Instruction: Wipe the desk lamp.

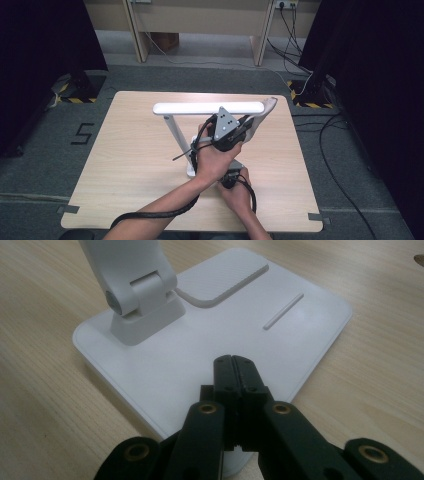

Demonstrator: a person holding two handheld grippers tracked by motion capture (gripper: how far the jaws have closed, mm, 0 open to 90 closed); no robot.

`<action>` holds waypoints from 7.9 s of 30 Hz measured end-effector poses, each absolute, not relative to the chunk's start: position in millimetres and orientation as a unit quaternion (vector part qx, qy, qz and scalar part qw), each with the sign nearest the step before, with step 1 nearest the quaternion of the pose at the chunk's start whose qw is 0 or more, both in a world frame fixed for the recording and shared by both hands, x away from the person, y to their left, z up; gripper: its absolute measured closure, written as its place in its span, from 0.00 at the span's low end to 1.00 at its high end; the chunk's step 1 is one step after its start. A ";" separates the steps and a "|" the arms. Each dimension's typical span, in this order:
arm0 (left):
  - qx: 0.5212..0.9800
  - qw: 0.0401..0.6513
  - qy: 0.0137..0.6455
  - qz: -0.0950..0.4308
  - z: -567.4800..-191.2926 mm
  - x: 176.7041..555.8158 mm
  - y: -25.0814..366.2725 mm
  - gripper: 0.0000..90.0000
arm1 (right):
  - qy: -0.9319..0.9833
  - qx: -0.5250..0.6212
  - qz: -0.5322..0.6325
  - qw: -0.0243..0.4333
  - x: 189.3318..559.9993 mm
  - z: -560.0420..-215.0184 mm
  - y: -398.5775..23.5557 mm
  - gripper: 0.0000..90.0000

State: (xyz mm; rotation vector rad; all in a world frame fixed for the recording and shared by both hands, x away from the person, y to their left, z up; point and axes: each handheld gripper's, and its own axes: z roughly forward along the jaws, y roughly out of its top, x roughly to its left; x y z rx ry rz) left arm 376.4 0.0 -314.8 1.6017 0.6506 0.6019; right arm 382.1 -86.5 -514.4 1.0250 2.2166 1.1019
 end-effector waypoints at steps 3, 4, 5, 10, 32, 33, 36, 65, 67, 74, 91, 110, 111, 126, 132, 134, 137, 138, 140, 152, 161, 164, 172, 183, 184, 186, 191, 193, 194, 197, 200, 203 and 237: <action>0.691 0.612 0.284 0.261 -315.0 375.4 2.6 0.91 | 0.806 0.371 0.401 0.229 382.3 -514.4 -86.6 1.00; 0.690 0.612 0.284 0.262 -315.2 375.0 3.2 0.91 | 0.806 0.371 0.401 0.229 382.3 -514.4 -86.6 1.00; 0.690 0.613 0.284 0.262 -315.5 374.6 4.0 0.91 | 0.806 0.371 0.401 0.230 382.2 -514.4 -86.6 1.00; 0.685 0.615 0.288 0.264 -316.6 373.8 8.6 0.91 | 0.805 0.371 0.401 0.229 382.2 -514.4 -86.4 1.00; 0.670 0.625 0.305 0.262 -321.3 370.4 27.7 0.91 | 0.806 0.369 0.401 0.232 382.3 -514.6 -86.2 1.00; 0.669 0.626 0.305 0.260 -321.6 370.3 28.7 0.91 | 0.806 0.367 0.401 0.234 382.5 -514.6 -86.3 1.00; 0.667 0.627 0.308 0.260 -322.4 370.0 31.5 0.91 | 0.806 0.367 0.401 0.234 382.4 -514.6 -86.3 1.00; 0.659 0.627 0.322 0.262 -325.1 370.6 44.9 0.91 | 0.806 0.368 0.400 0.234 382.2 -514.5 -86.1 1.00; 0.659 0.627 0.322 0.262 -324.8 370.6 46.0 0.91 | 0.806 0.368 0.400 0.233 382.2 -514.6 -86.1 1.00; 0.657 0.628 0.324 0.262 -325.6 370.5 48.7 0.91 | 0.806 0.367 0.400 0.234 382.2 -514.5 -86.2 1.00; 0.654 0.628 0.330 0.262 -327.8 370.7 55.7 0.91 | 0.807 0.367 0.399 0.236 382.2 -514.4 -86.1 1.00; 0.651 0.628 0.335 0.265 -328.9 370.0 63.3 0.91 | 0.806 0.368 0.400 0.236 381.9 -514.6 -85.7 1.00; 0.651 0.627 0.335 0.265 -329.2 370.0 64.0 0.91 | 0.806 0.368 0.400 0.236 381.9 -514.6 -85.7 1.00; 0.648 0.628 0.338 0.266 -329.9 369.4 69.1 0.91 | 0.806 0.367 0.399 0.237 381.8 -514.7 -85.5 1.00; 0.647 0.628 0.341 0.266 -330.3 369.1 71.0 0.91 | 0.806 0.367 0.399 0.237 381.8 -514.7 -85.5 1.00; 0.647 0.628 0.340 0.267 -330.2 369.1 71.6 0.91 | 0.806 0.367 0.399 0.237 381.7 -514.7 -85.4 1.00; 0.647 0.628 0.340 0.267 -330.3 369.0 72.1 0.91 | 0.806 0.367 0.399 0.237 381.8 -514.7 -85.4 1.00; 0.646 0.629 0.340 0.267 -330.4 369.0 72.3 0.91 | 0.806 0.367 0.399 0.237 381.7 -514.7 -85.4 1.00; 0.647 0.628 0.341 0.267 -330.8 368.8 72.8 0.91 | 0.806 0.366 0.399 0.238 381.7 -514.7 -85.4 1.00; 0.645 0.627 0.343 0.269 -330.8 368.6 76.8 0.91 | 0.807 0.365 0.398 0.238 381.6 -514.6 -85.4 1.00; 0.644 0.627 0.343 0.270 -330.9 367.9 79.3 0.91 | 0.807 0.365 0.398 0.238 381.6 -514.6 -85.3 1.00; 0.644 0.628 0.343 0.270 -330.5 367.7 79.5 0.91 | 0.807 0.365 0.398 0.238 381.6 -514.7 -85.3 1.00; 0.645 0.627 0.344 0.271 -330.6 367.1 82.3 0.91 | 0.807 0.365 0.398 0.239 381.5 -514.7 -85.2 1.00; 0.641 0.628 0.347 0.272 -331.1 366.8 86.4 0.91 | 0.807 0.365 0.398 0.239 381.5 -514.7 -85.2 1.00; 0.642 0.627 0.348 0.273 -331.3 366.6 86.9 0.91 | 0.807 0.365 0.398 0.239 381.5 -514.7 -85.1 1.00; 0.641 0.627 0.348 0.272 -331.7 366.6 87.3 0.91 | 0.807 0.365 0.398 0.239 381.5 -514.7 -85.1 1.00; 0.641 0.627 0.349 0.272 -331.7 366.7 88.4 0.91 | 0.807 0.365 0.398 0.239 381.5 -514.7 -85.1 1.00; 0.639 0.629 0.350 0.272 -331.8 366.7 88.8 0.91 | 0.807 0.366 0.398 0.239 381.4 -514.7 -85.1 1.00; 0.640 0.628 0.350 0.272 -331.9 366.6 89.3 0.91 | 0.807 0.366 0.398 0.239 381.4 -514.7 -85.1 1.00; 0.639 0.628 0.351 0.273 -332.1 366.4 90.2 0.91 | 0.807 0.366 0.397 0.239 381.4 -514.7 -85.1 1.00; 0.639 0.628 0.351 0.273 -332.4 366.3 91.0 0.91 | 0.807 0.366 0.398 0.239 381.4 -514.7 -85.0 1.00; 0.639 0.627 0.352 0.273 -333.1 366.5 92.0 0.91 | 0.807 0.366 0.396 0.239 381.3 -514.5 -85.2 1.00; 0.635 0.627 0.358 0.277 -333.7 365.9 101.9 0.91 | 0.807 0.366 0.396 0.240 381.3 -514.5 -85.1 1.00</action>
